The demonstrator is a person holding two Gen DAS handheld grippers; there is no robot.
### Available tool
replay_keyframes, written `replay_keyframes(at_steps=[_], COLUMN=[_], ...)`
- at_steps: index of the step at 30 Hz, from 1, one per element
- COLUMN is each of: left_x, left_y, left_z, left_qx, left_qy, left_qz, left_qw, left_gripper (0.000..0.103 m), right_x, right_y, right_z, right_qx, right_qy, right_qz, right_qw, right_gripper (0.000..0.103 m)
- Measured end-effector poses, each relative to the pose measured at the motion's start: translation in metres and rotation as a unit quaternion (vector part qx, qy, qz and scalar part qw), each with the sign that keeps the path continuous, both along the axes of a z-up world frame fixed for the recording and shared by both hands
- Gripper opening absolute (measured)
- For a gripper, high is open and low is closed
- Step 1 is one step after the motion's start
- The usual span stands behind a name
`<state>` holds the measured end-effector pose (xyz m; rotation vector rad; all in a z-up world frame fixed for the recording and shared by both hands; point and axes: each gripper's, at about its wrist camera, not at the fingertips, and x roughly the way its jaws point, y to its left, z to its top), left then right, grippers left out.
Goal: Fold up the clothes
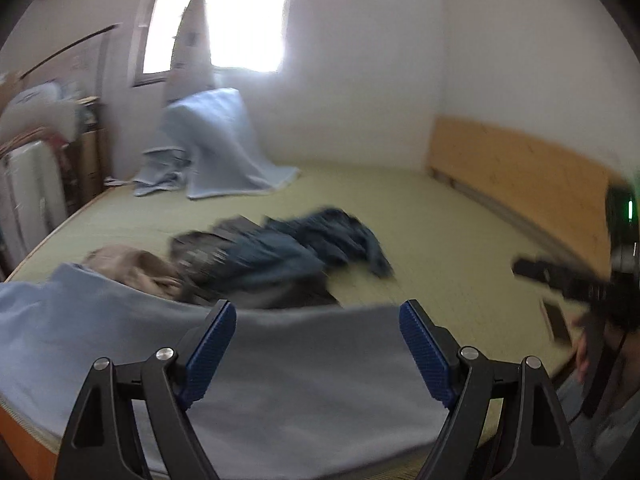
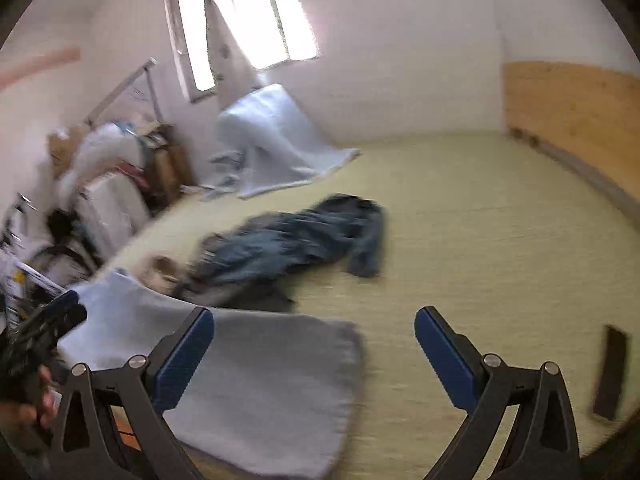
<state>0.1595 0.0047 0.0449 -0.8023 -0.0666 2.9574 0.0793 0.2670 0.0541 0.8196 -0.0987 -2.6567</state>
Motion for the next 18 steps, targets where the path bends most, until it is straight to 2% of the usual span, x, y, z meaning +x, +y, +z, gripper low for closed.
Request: replay_keyframes(at_steps=[2,7,13,18], left_x=[-0.002,-0.002,0.004,0.005], left_y=[0.03,0.092,0.146,0.169], left_z=[-0.019,-0.066,-0.101,-0.116], left_qx=[-0.014,-0.047,-0.113,-0.152], left_qy=[-0.016,-0.059,-0.087,-0.099], left_qz=[-0.021,-0.084,-0.162,-0.201], left_qw=[0.9995,0.9936,0.9765,0.9626], left_gripper=[0.087,0.087,0.087,0.087], right_x=[0.003,0.009,0.014,0.018], right_y=[0.007,0.026,0.055,0.081], right_z=[-0.006,-0.023,-0.033,-0.036], right_qx=[0.026,0.044,0.038,0.013], right_qy=[-0.009,-0.035,-0.051,-0.065], right_qz=[-0.016,-0.029,-0.054,-0.08], right_qw=[1.0,0.998,0.997,0.995], right_gripper=[0.103,0.103,0.103,0.103])
